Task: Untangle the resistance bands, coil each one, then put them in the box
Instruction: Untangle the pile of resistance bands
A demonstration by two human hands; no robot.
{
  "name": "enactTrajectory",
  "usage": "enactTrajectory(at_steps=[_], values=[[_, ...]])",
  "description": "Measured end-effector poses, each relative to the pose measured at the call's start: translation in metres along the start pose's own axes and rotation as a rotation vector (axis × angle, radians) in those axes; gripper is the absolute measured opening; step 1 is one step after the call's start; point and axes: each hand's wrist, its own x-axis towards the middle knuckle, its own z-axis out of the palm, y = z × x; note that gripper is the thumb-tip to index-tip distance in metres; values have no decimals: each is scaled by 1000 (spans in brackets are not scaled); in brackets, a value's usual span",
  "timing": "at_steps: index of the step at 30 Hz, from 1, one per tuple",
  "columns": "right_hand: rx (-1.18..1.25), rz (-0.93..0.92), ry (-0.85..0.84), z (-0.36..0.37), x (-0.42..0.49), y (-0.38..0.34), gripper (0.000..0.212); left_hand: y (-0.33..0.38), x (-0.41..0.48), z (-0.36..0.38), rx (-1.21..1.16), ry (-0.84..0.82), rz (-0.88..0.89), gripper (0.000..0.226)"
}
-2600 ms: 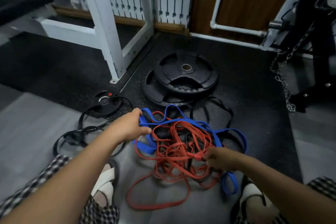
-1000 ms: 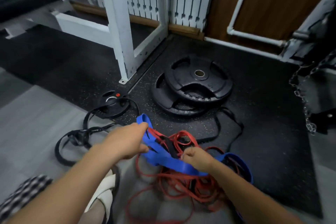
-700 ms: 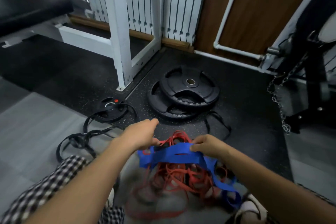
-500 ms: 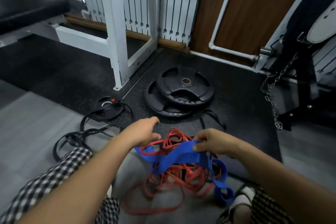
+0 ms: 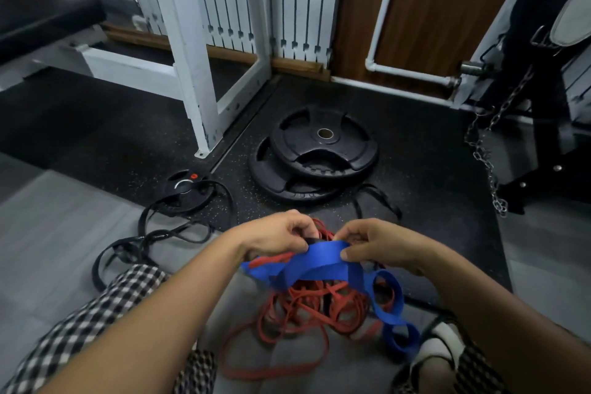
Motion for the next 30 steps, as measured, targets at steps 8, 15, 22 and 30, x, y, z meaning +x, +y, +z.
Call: enactTrajectory(at_steps=[8,15,22,30], values=[[81,-168,252,3,12,-10,11,11,7,-11,-137,177,50,21],[148,-69,93,-2,9,-14,8,12,6,-9,41,218,254,4],[311,-54,126,3,16,-20,3,10,10,-7,-36,423,209,6],[-35,-42,58,-9,11,-23,10,9,6,0,-140,241,166,16]])
